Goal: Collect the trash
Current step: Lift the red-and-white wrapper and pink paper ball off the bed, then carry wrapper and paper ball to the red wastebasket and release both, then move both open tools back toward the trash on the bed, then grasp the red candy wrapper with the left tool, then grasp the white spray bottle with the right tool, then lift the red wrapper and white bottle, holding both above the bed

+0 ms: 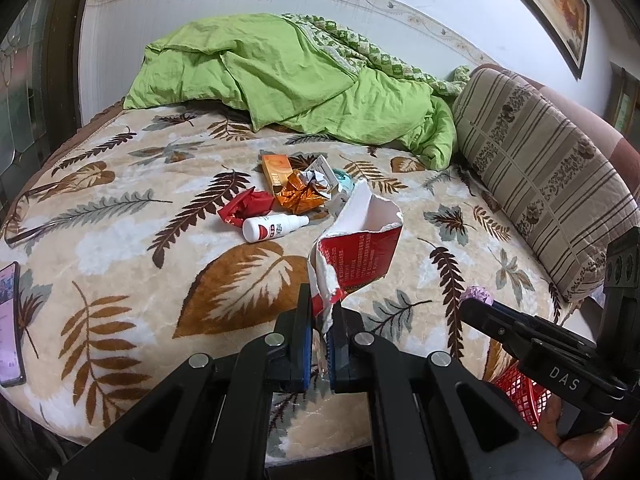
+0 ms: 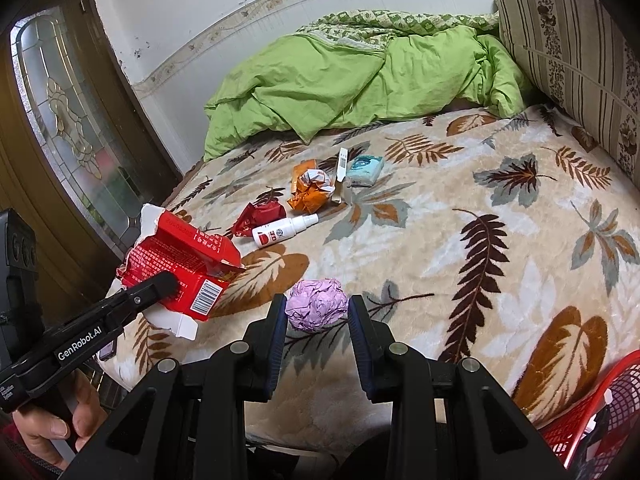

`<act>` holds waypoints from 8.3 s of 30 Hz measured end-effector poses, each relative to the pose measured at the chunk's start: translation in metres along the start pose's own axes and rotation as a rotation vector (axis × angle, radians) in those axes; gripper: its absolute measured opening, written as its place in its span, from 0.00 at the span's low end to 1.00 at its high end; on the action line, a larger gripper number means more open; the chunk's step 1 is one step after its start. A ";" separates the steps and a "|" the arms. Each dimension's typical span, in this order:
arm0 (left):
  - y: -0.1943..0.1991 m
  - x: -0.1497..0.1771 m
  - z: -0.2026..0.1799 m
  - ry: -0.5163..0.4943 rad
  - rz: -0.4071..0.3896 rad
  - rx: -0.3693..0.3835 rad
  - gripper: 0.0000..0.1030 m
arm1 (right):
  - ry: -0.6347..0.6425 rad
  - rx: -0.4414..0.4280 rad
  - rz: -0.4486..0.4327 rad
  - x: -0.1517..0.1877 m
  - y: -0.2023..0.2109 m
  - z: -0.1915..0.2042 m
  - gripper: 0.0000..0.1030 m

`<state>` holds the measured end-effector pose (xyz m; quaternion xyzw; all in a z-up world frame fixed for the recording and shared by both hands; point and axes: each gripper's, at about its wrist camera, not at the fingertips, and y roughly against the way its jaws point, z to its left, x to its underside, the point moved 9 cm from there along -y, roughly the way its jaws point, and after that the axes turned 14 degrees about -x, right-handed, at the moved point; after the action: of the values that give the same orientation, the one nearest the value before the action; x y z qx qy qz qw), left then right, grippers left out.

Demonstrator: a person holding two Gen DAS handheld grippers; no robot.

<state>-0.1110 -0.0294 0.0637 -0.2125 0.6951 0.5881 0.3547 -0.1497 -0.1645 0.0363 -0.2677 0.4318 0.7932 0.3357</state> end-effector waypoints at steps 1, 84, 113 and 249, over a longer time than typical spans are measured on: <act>0.000 0.000 0.000 0.001 0.000 0.000 0.05 | 0.001 0.001 0.000 0.000 0.000 0.000 0.32; 0.040 0.093 -0.323 -0.561 0.160 0.533 0.45 | -0.444 0.489 -0.177 0.088 0.269 -0.196 0.48; 0.008 0.040 -0.234 -0.374 0.104 0.389 0.52 | -0.243 0.589 -0.094 0.045 0.211 -0.158 0.50; -0.048 0.000 0.019 -0.019 -0.005 -0.097 0.20 | 0.161 0.210 0.119 0.003 -0.053 -0.022 0.31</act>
<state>-0.0727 -0.0217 0.0307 -0.2256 0.6618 0.6221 0.3523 -0.1081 -0.1613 -0.0035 -0.2676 0.5530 0.7382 0.2786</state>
